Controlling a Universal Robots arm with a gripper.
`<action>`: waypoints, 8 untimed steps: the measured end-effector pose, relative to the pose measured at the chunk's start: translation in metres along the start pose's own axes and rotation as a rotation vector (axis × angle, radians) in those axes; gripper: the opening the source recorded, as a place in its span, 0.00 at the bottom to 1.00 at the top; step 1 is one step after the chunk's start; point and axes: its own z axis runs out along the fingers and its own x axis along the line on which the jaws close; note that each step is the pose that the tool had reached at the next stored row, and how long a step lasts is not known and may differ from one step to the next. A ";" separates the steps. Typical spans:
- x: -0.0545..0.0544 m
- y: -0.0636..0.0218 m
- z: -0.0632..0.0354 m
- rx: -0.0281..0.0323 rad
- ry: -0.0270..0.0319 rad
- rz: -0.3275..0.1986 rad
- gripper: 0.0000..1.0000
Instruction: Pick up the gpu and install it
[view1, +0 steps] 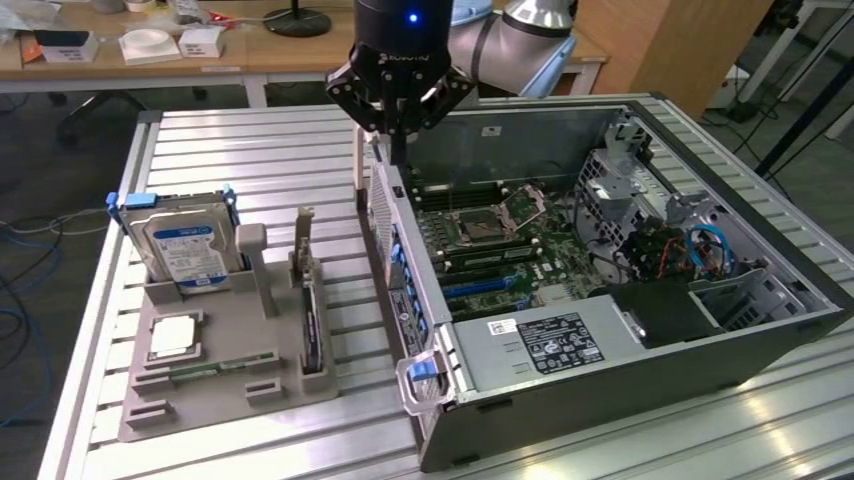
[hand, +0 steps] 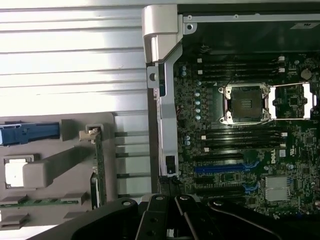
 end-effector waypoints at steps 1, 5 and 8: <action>0.000 -0.0008 0.0000 0.0000 0.0000 0.000 0.11; 0.002 -0.0047 -0.0002 0.0000 0.0000 0.000 0.11; 0.003 -0.0074 -0.0003 0.0000 0.0000 0.000 0.11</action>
